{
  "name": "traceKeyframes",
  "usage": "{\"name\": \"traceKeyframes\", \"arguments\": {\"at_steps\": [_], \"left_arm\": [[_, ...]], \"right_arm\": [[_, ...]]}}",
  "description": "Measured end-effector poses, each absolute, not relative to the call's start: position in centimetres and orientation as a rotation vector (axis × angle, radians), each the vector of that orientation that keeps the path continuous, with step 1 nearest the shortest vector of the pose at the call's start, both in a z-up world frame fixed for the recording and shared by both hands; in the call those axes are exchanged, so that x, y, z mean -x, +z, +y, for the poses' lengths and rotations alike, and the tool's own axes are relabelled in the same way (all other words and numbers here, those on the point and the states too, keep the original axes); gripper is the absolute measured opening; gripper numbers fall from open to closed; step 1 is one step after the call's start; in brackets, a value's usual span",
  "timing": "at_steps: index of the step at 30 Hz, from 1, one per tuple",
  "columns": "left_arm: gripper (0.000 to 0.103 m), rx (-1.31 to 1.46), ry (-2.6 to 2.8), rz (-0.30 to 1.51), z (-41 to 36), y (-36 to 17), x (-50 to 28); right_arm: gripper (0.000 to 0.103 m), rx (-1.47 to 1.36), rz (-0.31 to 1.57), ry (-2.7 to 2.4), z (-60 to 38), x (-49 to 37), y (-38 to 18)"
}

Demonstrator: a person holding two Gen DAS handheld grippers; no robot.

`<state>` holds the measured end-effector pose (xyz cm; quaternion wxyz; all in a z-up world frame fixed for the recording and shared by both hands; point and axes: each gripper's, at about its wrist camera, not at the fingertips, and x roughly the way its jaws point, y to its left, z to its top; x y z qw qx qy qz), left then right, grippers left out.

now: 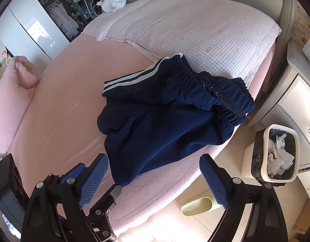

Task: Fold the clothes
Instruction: 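Close the right tool on the waistband while the left tool grasps the shorts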

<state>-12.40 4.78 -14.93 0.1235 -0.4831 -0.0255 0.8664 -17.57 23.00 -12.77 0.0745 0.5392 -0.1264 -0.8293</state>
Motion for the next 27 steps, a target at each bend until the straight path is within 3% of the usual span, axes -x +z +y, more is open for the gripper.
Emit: {"name": "traceKeyframes", "arguments": {"at_steps": [7,11,14,21,25,27], "left_arm": [[0.078,1.42,2.513,-0.034,6.1,-16.2,12.3],[0.078,1.419,2.511,-0.034,6.6,-16.8,12.7],[0.078,1.419,2.507,-0.028,6.8,-17.2,13.1],[0.078,1.356,2.555,0.021,7.0,-17.6,13.5],[0.078,1.34,2.577,-0.002,6.8,-17.8,13.7],[0.078,1.338,2.583,0.008,6.9,-17.9,13.8]], "right_arm": [[0.087,-1.712,-0.577,-2.41,23.7,18.8,-15.2],[0.068,-1.809,-0.818,-2.321,25.3,19.3,-17.3],[0.064,-1.817,-0.983,-2.241,26.2,19.6,-18.6],[0.062,-1.762,-0.905,-2.313,25.5,20.6,-18.5],[0.05,-1.768,-0.894,-2.309,25.0,21.7,-19.2],[0.05,-1.766,-0.896,-2.302,24.7,21.9,-19.4]]}}
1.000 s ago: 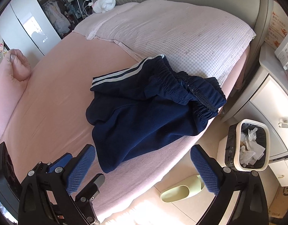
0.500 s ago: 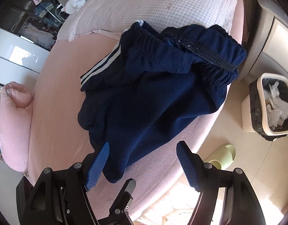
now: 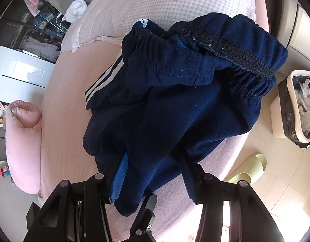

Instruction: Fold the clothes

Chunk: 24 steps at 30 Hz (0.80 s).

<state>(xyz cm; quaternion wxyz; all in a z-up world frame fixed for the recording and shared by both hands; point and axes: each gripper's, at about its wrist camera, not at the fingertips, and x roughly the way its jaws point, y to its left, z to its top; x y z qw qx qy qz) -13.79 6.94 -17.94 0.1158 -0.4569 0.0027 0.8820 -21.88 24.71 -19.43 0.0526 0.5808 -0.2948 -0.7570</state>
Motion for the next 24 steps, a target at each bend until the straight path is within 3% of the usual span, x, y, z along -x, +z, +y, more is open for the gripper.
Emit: {"name": "traceKeyframes", "arguments": {"at_steps": [6,9,11,14,17,24], "left_arm": [[0.076,1.338,2.599,0.065,7.7,-18.1,14.0],[0.064,1.329,2.598,0.072,7.9,-18.0,14.0],[0.047,1.321,2.595,0.071,7.9,-17.9,14.0],[0.028,1.299,2.574,0.043,7.9,-17.6,13.8],[0.017,1.27,2.565,0.064,8.0,-17.3,13.3],[0.013,1.228,2.583,-0.026,6.8,-15.8,13.2]], "right_arm": [[0.048,-1.763,-0.824,-2.335,23.9,22.3,-19.7],[0.035,-1.76,-0.763,-2.36,23.8,22.6,-19.9],[0.023,-1.757,-0.72,-2.376,23.7,22.8,-20.0],[0.017,-1.726,-0.669,-2.397,23.6,22.7,-19.9],[0.011,-1.678,-0.628,-2.414,23.4,22.4,-19.6],[0.008,-1.57,-0.541,-2.41,22.3,21.5,-18.2]]}}
